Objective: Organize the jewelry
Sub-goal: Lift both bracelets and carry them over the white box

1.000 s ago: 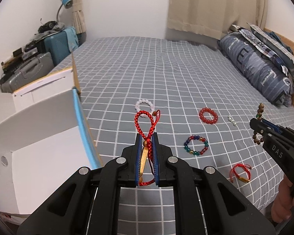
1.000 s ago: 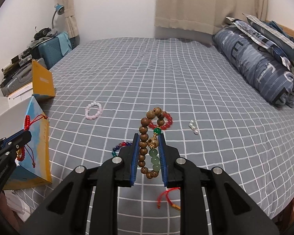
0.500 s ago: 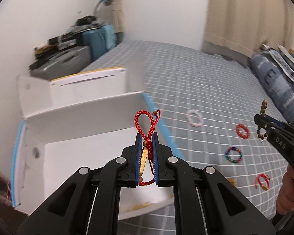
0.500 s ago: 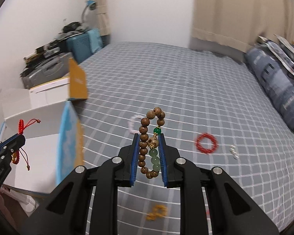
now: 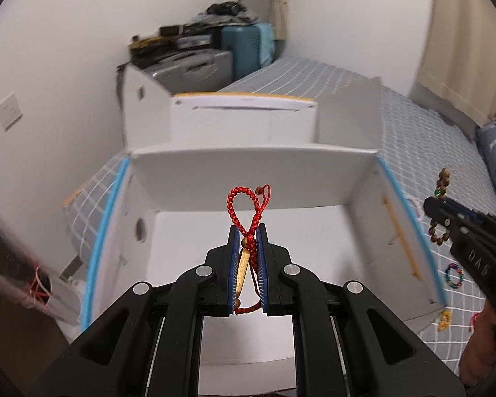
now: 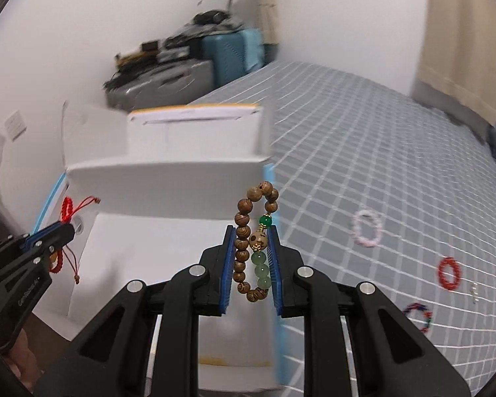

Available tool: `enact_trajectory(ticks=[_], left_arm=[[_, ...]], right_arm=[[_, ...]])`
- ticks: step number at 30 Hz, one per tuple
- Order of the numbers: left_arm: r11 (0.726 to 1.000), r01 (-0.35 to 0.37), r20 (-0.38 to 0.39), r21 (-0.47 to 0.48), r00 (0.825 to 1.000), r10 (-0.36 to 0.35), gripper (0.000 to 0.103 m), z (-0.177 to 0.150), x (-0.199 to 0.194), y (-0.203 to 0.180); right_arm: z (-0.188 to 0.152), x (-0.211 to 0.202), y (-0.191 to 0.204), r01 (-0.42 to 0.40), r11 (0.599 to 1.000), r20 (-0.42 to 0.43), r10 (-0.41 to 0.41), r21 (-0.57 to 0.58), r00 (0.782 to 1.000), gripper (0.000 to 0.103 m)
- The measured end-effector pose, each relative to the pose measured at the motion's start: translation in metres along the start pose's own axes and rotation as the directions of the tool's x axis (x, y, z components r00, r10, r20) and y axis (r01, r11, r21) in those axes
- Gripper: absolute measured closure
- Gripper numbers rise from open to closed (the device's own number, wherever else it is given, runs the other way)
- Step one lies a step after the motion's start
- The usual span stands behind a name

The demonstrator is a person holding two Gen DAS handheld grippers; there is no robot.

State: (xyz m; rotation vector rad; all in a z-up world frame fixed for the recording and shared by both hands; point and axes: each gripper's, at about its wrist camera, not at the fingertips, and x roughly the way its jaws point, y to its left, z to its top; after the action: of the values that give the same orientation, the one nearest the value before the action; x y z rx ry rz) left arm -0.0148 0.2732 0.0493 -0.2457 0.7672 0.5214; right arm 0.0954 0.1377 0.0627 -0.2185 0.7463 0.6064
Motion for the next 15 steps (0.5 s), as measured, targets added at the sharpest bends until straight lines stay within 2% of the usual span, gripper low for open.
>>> enact_trajectory(ticks=[5,9,15], left_arm=[[0.999,-0.034,-0.086,-0.034,0.996,0.031,0.093,-0.009,0.024,0.021],[0.998,-0.045,-0.147,-0.046,0.988,0.038,0.093,-0.014,0.041,0.028],[0.998,-0.050,-0.214,-0.036,0.976,0.041,0.093,-0.021,0.058,0.030]], right_arm=[[-0.010,0.030,0.028,-0.045,0.999,-0.102,0.044,-0.003,0.994,0.085],[-0.017,0.056,0.041,-0.043,0.999,-0.200,0.042,0.000,0.979,0.085],[-0.026,0.078,0.049,-0.029,0.999,-0.283,0.023,-0.015,0.959,0.085]])
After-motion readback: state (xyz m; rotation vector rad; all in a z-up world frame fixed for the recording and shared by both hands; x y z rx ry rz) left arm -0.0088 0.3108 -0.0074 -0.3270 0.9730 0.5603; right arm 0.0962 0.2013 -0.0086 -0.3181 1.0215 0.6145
